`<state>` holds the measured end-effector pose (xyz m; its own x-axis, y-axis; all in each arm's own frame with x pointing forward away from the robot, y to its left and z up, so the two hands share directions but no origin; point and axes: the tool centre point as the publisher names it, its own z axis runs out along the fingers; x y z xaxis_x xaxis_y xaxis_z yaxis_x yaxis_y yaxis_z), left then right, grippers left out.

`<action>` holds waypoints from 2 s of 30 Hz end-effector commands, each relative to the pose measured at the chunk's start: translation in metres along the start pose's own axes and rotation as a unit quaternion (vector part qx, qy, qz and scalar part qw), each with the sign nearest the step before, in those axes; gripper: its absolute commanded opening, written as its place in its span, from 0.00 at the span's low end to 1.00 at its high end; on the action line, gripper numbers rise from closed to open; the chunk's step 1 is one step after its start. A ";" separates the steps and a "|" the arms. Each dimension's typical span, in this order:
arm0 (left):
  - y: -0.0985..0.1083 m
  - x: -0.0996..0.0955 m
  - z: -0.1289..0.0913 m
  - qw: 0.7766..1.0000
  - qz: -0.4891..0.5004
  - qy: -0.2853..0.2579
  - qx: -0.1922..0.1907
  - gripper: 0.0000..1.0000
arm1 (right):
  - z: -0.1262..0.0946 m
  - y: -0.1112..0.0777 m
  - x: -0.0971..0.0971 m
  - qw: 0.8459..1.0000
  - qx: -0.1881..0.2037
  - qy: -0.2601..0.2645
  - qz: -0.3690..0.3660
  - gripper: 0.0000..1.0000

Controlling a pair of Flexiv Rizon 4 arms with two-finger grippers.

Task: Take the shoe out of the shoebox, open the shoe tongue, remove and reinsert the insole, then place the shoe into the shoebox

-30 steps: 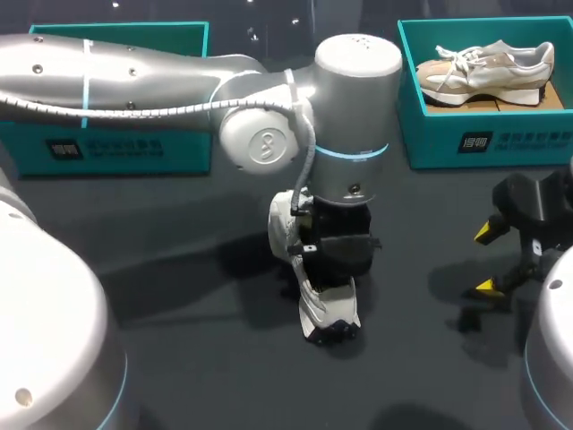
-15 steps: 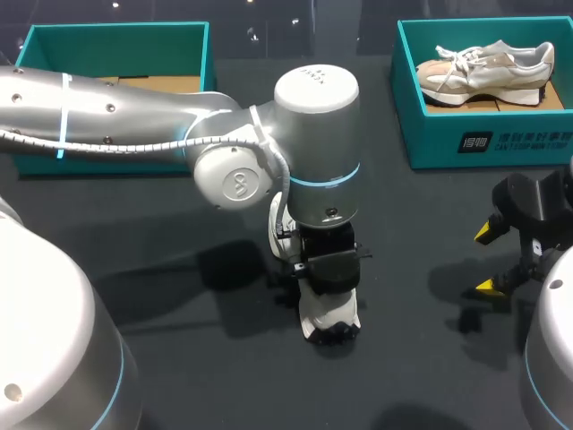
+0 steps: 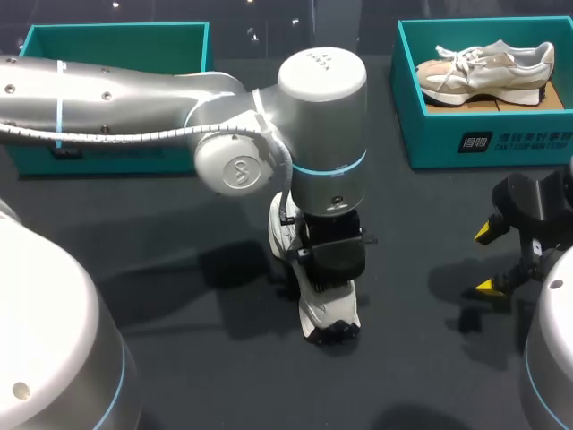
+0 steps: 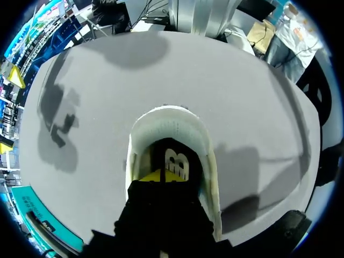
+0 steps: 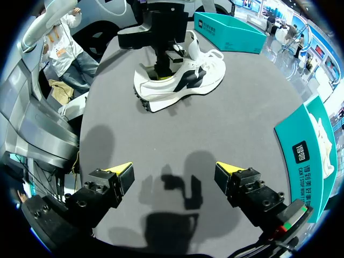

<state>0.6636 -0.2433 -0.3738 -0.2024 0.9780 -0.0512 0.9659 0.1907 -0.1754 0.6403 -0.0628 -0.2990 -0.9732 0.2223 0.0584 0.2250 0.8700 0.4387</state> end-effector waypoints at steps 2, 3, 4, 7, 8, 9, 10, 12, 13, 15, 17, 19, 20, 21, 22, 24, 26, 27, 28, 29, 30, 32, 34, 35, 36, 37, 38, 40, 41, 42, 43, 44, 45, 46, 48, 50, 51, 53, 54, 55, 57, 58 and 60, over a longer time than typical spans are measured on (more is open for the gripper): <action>-0.001 0.005 -0.023 1.000 -0.003 0.005 -0.018 0.00 | 0.000 0.000 0.002 1.000 0.001 -0.002 0.000 1.00; 0.001 0.006 -0.024 1.000 -0.005 0.009 -0.022 0.00 | 0.000 0.000 0.002 1.000 0.001 -0.002 0.000 1.00; 0.003 0.006 -0.025 1.000 -0.006 0.010 -0.026 0.00 | 0.000 0.000 0.002 1.000 0.001 -0.002 0.000 1.00; 0.010 0.005 -0.027 0.999 -0.010 0.015 -0.031 0.00 | 0.000 0.000 0.002 1.000 0.001 -0.002 0.000 1.00; 0.012 0.004 -0.027 0.999 -0.011 0.016 -0.031 0.00 | 0.000 0.000 0.002 1.000 0.001 -0.002 0.000 1.00; 0.015 0.004 -0.028 0.999 -0.012 0.017 -0.032 0.00 | 0.000 0.000 0.002 1.000 0.001 -0.002 0.000 1.00; 0.017 0.003 -0.028 0.999 -0.013 0.018 -0.034 0.00 | 0.000 0.000 0.002 1.000 0.001 -0.002 0.000 1.00; 0.020 0.002 -0.028 0.999 -0.015 0.020 -0.036 0.00 | 0.000 0.000 0.002 1.000 0.001 -0.002 0.000 1.00; 0.021 0.001 -0.029 0.999 -0.016 0.022 -0.039 0.00 | 0.000 0.000 0.002 1.000 0.001 -0.002 0.000 1.00; 0.023 0.001 -0.031 0.999 -0.016 0.025 -0.041 0.00 | 0.000 0.000 0.002 1.000 0.001 -0.002 0.000 1.00; 0.026 0.002 -0.031 0.999 -0.016 0.029 -0.043 0.00 | 0.000 0.000 0.002 1.000 0.001 -0.002 0.000 1.00; 0.028 0.004 -0.030 0.998 -0.018 0.035 -0.045 0.04 | 0.000 0.000 0.002 1.000 0.001 -0.002 0.000 1.00; 0.028 0.005 -0.030 0.998 -0.018 0.037 -0.045 0.13 | 0.000 0.000 0.002 1.000 0.001 -0.002 0.000 1.00; 0.028 0.006 -0.030 0.998 -0.018 0.039 -0.045 0.18 | 0.000 0.000 0.002 1.000 0.001 -0.002 0.000 1.00; 0.028 0.008 -0.029 0.998 -0.018 0.042 -0.045 0.23 | 0.000 0.000 0.002 1.000 0.001 -0.002 0.000 1.00; 0.028 0.011 -0.029 0.998 -0.019 0.044 -0.045 0.32 | 0.000 0.000 0.002 1.000 0.001 -0.002 0.000 1.00; 0.030 0.013 -0.029 0.998 -0.020 0.049 -0.046 0.38 | 0.000 0.000 0.002 1.000 0.001 -0.002 0.000 1.00; 0.031 0.014 -0.029 0.997 -0.021 0.051 -0.045 0.40 | 0.000 0.000 0.002 1.000 0.001 -0.002 0.000 1.00; 0.032 0.015 -0.028 0.997 -0.022 0.052 -0.045 0.44 | 0.000 0.000 0.002 1.000 0.001 -0.002 0.000 1.00; 0.032 0.015 -0.028 0.997 -0.022 0.053 -0.045 0.45 | 0.000 0.000 0.002 1.000 0.001 -0.002 0.000 1.00; 0.032 0.016 -0.029 0.997 -0.023 0.053 -0.045 0.47 | 0.000 0.000 0.002 1.000 0.001 -0.002 0.000 1.00; 0.032 0.018 -0.029 0.997 -0.023 0.052 -0.045 0.49 | 0.000 0.000 0.002 1.000 0.001 -0.002 0.000 1.00; 0.033 0.019 -0.030 0.997 -0.023 0.051 -0.044 0.62 | 0.000 0.000 0.002 1.000 0.001 -0.002 0.000 1.00; 0.033 0.019 -0.031 0.998 -0.023 0.049 -0.043 0.67 | 0.000 0.000 0.002 1.000 0.001 -0.002 0.000 1.00; 0.033 0.019 -0.031 0.998 -0.022 0.048 -0.041 0.72 | 0.000 0.000 0.002 1.000 0.001 -0.002 0.000 1.00; 0.033 0.020 -0.031 0.998 -0.022 0.047 -0.041 0.78 | 0.000 0.000 0.002 1.000 0.001 -0.002 0.000 1.00; 0.033 0.020 -0.031 0.998 -0.021 0.046 -0.039 0.84 | 0.000 0.000 0.002 1.000 0.001 -0.002 0.000 1.00; 0.032 0.021 -0.031 0.998 -0.018 0.045 -0.036 0.97 | 0.000 0.000 0.002 1.000 0.001 -0.002 0.000 1.00; 0.032 0.021 -0.031 0.998 -0.017 0.045 -0.036 1.00 | 0.000 0.000 0.002 1.000 0.001 -0.002 0.000 1.00; 0.032 0.021 -0.031 0.998 -0.017 0.044 -0.036 1.00 | 0.000 0.000 0.002 1.000 0.001 -0.002 0.000 1.00; 0.032 0.021 -0.031 0.998 -0.017 0.043 -0.035 1.00 | 0.000 0.000 0.002 1.000 0.001 -0.002 0.000 1.00; 0.033 0.021 -0.032 0.998 -0.016 0.041 -0.033 1.00 | 0.000 0.000 0.002 1.000 0.001 -0.002 0.000 1.00; 0.033 0.021 -0.033 0.999 -0.016 0.038 -0.031 1.00 | 0.000 0.000 0.002 1.000 0.001 -0.002 0.000 1.00; 0.033 0.021 -0.034 0.999 -0.015 0.036 -0.029 1.00 | 0.000 0.000 0.002 1.000 0.001 -0.002 0.000 1.00; 0.034 0.020 -0.035 0.999 -0.015 0.032 -0.026 1.00 | 0.000 0.000 0.002 1.000 0.001 -0.002 0.000 1.00; 0.035 0.019 -0.037 0.999 -0.014 0.024 -0.020 1.00 | 0.000 0.000 0.002 1.000 0.001 -0.002 0.000 1.00; 0.036 0.018 -0.038 0.999 -0.015 0.022 -0.019 1.00 | 0.000 0.000 0.002 1.000 0.001 -0.002 0.000 1.00; 0.037 0.016 -0.040 1.000 -0.014 0.017 -0.016 0.96 | 0.000 0.000 0.002 1.000 0.001 -0.002 0.000 1.00; 0.038 0.015 -0.040 1.000 -0.014 0.016 -0.015 0.94 | 0.000 0.000 0.002 1.000 0.001 -0.002 0.000 1.00; 0.038 0.014 -0.041 1.000 -0.014 0.015 -0.015 0.93 | 0.000 0.000 0.002 1.000 0.001 -0.002 0.000 1.00; 0.040 0.013 -0.041 1.000 -0.014 0.015 -0.013 0.89 | 0.000 0.000 0.002 1.000 0.001 -0.002 0.000 1.00; 0.041 0.012 -0.041 1.000 -0.014 0.015 -0.013 0.88 | 0.000 0.000 0.002 1.000 0.001 -0.002 0.000 1.00; 0.042 0.011 -0.042 1.000 -0.014 0.014 -0.011 0.86 | 0.000 0.000 0.002 1.000 0.001 -0.002 0.000 1.00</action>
<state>0.7058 -0.2202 -0.3397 -0.2263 0.9739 -0.0195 0.9636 0.2209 -0.1503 0.6404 -0.0628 -0.2987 -0.9732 0.2223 0.0586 0.2252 0.8702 0.4381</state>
